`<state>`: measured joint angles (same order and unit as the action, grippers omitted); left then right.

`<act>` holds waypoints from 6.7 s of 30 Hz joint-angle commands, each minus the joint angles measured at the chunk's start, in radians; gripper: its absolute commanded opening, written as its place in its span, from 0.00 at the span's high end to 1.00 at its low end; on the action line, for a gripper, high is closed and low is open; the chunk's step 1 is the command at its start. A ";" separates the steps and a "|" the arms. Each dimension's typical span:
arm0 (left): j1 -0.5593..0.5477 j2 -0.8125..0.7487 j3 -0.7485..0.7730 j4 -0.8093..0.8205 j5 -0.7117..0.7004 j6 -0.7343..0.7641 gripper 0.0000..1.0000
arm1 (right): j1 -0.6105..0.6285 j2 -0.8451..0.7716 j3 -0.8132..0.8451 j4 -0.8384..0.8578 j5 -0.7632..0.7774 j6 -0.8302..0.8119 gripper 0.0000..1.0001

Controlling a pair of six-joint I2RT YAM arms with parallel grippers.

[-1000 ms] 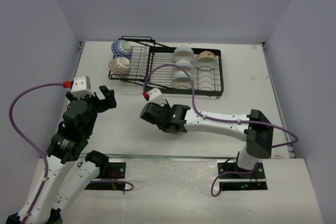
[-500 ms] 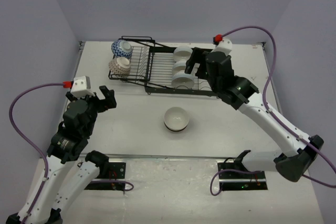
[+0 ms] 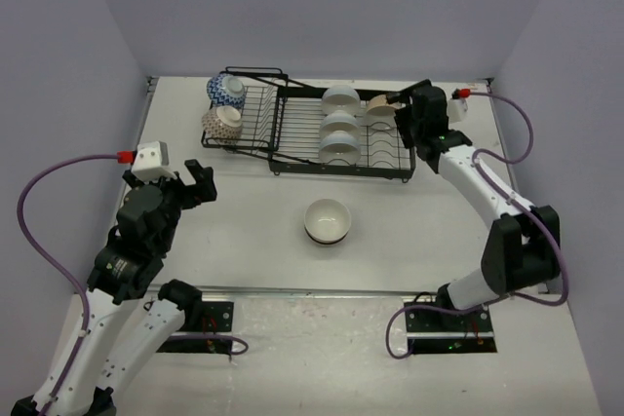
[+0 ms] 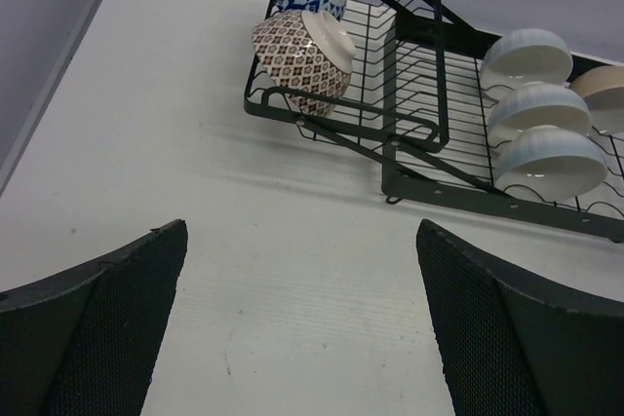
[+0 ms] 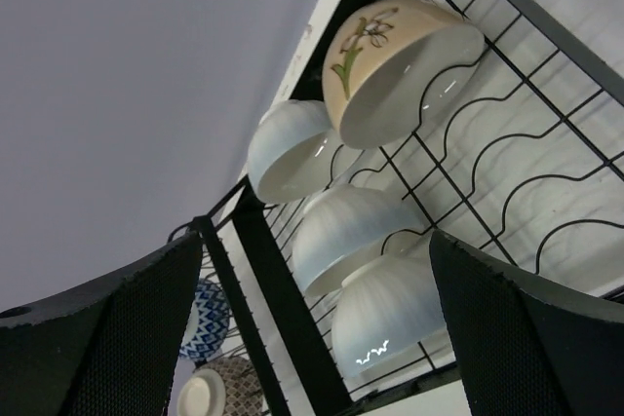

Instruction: Unload the bowls from the dish rack

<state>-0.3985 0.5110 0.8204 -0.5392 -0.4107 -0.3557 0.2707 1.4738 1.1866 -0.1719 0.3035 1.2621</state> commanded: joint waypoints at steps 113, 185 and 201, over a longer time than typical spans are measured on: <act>-0.034 0.006 -0.012 0.056 0.032 0.027 0.00 | -0.145 0.612 -0.051 1.750 -0.521 -0.132 1.00; -0.023 0.015 -0.015 0.056 0.038 0.029 0.00 | -0.068 0.358 0.499 -0.523 -0.135 -0.948 0.20; -0.023 0.006 -0.015 0.059 0.044 0.031 0.00 | -0.080 0.490 0.502 -0.403 -0.093 -0.816 0.32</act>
<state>-0.4267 0.5243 0.8066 -0.5228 -0.3733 -0.3477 0.1951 1.9411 1.6474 -0.6113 0.1661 0.4007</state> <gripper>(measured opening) 0.997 0.687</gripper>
